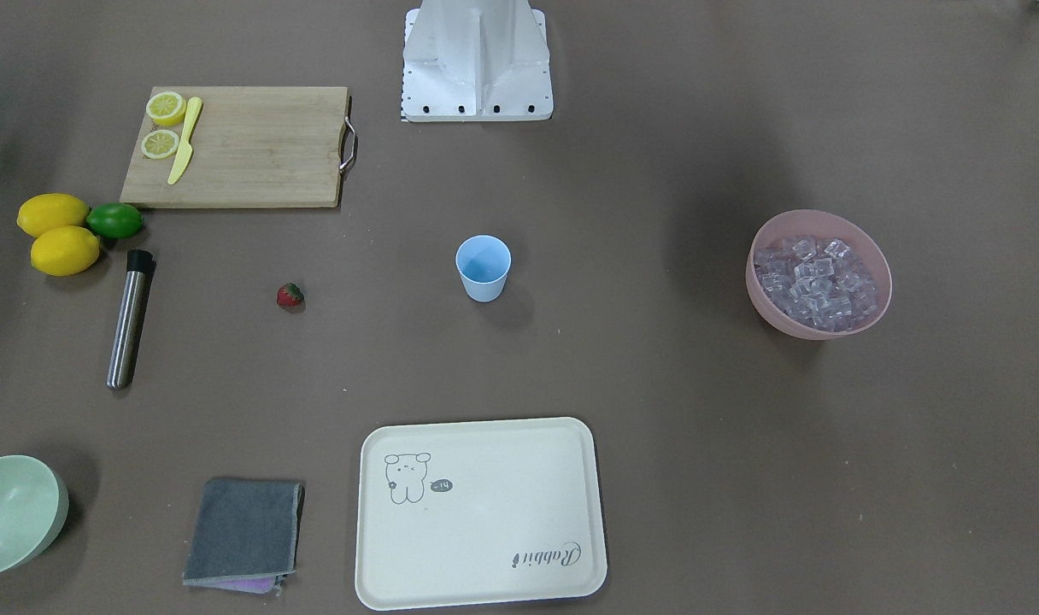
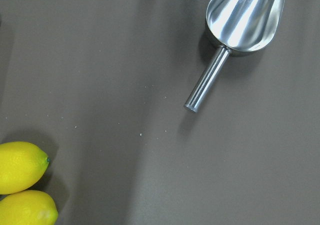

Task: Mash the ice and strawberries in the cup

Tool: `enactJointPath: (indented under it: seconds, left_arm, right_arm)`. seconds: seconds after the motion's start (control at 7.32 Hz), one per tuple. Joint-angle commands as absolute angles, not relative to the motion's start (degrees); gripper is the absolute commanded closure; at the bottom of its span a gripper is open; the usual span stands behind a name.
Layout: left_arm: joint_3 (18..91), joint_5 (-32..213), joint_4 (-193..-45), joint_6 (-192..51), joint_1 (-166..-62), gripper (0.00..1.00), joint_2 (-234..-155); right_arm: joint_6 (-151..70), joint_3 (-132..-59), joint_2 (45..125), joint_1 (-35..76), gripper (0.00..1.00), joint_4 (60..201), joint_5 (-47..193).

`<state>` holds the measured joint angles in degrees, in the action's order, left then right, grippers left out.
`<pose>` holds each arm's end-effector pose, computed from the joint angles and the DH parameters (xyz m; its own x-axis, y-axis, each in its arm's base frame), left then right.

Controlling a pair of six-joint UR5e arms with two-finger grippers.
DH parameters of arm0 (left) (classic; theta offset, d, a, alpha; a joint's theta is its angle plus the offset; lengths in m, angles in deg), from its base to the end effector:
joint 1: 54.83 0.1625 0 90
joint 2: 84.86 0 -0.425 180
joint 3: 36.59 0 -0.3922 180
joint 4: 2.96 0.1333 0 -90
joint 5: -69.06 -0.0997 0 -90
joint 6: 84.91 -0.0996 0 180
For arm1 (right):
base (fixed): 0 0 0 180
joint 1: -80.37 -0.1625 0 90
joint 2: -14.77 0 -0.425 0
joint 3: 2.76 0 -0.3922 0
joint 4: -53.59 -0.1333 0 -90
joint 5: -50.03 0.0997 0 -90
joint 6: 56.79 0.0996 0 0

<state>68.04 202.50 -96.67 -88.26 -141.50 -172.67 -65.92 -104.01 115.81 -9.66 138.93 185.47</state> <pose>-0.0367 -0.4856 0.5444 0.7093 0.2887 -0.6431 -0.0974 0.9437 0.3163 0.0626 -0.4161 0.6394 0.6929 -0.2175 0.6875 0.1108 0.9742 0.1965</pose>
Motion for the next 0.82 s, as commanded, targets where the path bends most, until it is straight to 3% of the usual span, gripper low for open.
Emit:
enactJointPath:
  seconds: [0.0, 0.68]
  left_arm:
    - [67.91, 202.48, -96.91, -88.25, -141.49, 0.03, -172.23]
    - [68.53, 203.44, -97.79, -88.17, -141.49, 0.03, -171.96]
  right_arm:
    - [-65.93, -104.10, 116.10, -9.71, 0.00, 138.93, 185.56]
    - [-66.02, -103.92, 116.46, -9.71, 0.00, 139.02, 187.14]
